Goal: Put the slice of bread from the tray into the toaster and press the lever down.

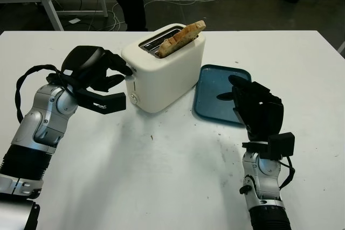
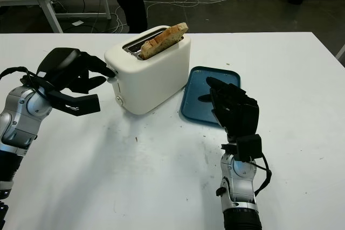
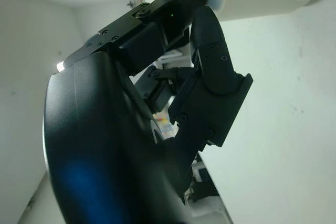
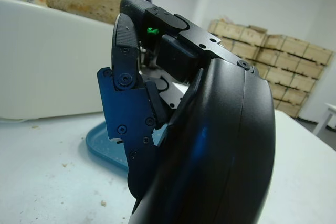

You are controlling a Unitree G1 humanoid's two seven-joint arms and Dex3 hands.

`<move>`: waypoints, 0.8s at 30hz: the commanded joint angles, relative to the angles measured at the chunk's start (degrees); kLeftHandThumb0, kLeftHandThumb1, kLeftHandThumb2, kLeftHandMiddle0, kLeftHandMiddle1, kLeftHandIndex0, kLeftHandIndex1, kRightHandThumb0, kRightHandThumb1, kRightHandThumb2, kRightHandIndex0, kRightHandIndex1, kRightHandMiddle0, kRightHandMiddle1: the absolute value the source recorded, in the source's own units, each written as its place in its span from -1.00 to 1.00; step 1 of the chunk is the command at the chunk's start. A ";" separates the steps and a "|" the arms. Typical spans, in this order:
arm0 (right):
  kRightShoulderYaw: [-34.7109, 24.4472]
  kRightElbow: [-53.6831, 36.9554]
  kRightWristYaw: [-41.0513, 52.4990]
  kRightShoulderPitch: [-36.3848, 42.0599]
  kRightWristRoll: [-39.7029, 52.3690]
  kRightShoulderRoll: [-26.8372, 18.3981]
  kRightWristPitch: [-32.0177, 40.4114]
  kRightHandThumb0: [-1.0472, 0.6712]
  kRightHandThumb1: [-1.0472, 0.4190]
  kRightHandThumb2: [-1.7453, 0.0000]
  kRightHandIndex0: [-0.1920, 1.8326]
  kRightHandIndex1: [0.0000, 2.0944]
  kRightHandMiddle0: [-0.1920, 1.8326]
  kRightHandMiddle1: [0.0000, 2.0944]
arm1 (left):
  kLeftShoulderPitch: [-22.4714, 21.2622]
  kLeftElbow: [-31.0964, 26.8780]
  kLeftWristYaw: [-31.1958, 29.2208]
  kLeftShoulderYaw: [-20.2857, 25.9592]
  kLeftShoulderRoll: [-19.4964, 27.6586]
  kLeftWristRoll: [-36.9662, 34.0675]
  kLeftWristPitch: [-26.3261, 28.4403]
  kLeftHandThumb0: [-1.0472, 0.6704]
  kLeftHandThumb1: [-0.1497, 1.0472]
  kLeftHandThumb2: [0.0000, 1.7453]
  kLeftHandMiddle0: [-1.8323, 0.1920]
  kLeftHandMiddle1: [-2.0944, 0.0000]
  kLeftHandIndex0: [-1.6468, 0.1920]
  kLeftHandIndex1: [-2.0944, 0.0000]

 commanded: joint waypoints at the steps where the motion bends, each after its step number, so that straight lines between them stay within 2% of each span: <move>1: -0.22 0.24 0.13 -0.66 0.34 0.29 -0.51 -0.23 -0.83 0.68 0.15 -0.12 0.39 -0.97 | -0.30 -0.04 -1.25 -0.94 1.12 0.85 0.28 -0.15 0.29 -0.06 -0.01 -0.29 -0.58 0.89; 12: -0.21 -0.69 -0.40 -0.57 -0.15 0.32 0.28 -0.23 -0.83 0.68 0.15 -0.12 0.39 -0.96 | -0.84 -0.09 -1.92 -1.03 0.83 0.48 0.61 -0.15 0.28 -0.04 -0.04 -0.27 -0.54 0.90; 17: -0.22 -1.21 -0.12 -0.24 0.39 0.34 0.53 -0.24 -0.83 0.69 0.14 -0.11 0.39 -0.97 | -0.86 -0.51 -2.05 -1.23 1.09 0.72 0.49 -0.14 0.28 -0.04 -0.05 -0.19 -0.57 0.87; 19: -0.25 -1.70 0.03 0.17 0.67 0.35 0.55 -0.24 -0.83 0.69 0.14 -0.12 0.39 -0.97 | -0.64 -1.10 -2.78 -1.47 0.90 0.68 1.13 -0.14 0.29 -0.04 -0.05 -0.16 -0.51 0.90; 20: -0.27 -1.95 0.07 0.45 0.69 0.31 0.44 -0.24 -0.83 0.69 0.14 -0.12 0.39 -0.97 | -0.28 -1.17 -3.29 -1.89 0.23 0.45 1.69 -0.15 0.30 -0.05 -0.05 -0.14 -0.46 0.92; 21: -0.29 -2.34 0.11 0.81 0.68 0.26 0.37 -0.24 -0.83 0.69 0.15 -0.12 0.39 -0.97 | 0.19 -1.33 -3.69 -2.31 -0.41 0.19 2.17 -0.14 0.32 -0.08 -0.03 -0.02 -0.42 0.95; 23: -0.44 -2.93 -0.06 1.50 0.48 0.17 0.35 -0.25 -0.83 0.69 0.15 -0.11 0.39 -0.97 | 2.37 1.52 -3.29 -5.10 -4.88 -0.25 4.03 -0.13 0.38 -0.15 -0.04 0.13 -0.40 0.96; 24: -0.56 -3.13 -0.05 1.78 0.60 0.15 0.46 -0.26 -0.83 0.70 0.15 -0.11 0.39 -0.97 | 3.46 3.63 -2.31 -6.73 -7.50 -0.03 5.12 -0.12 0.45 -0.30 0.04 -0.27 -0.51 0.72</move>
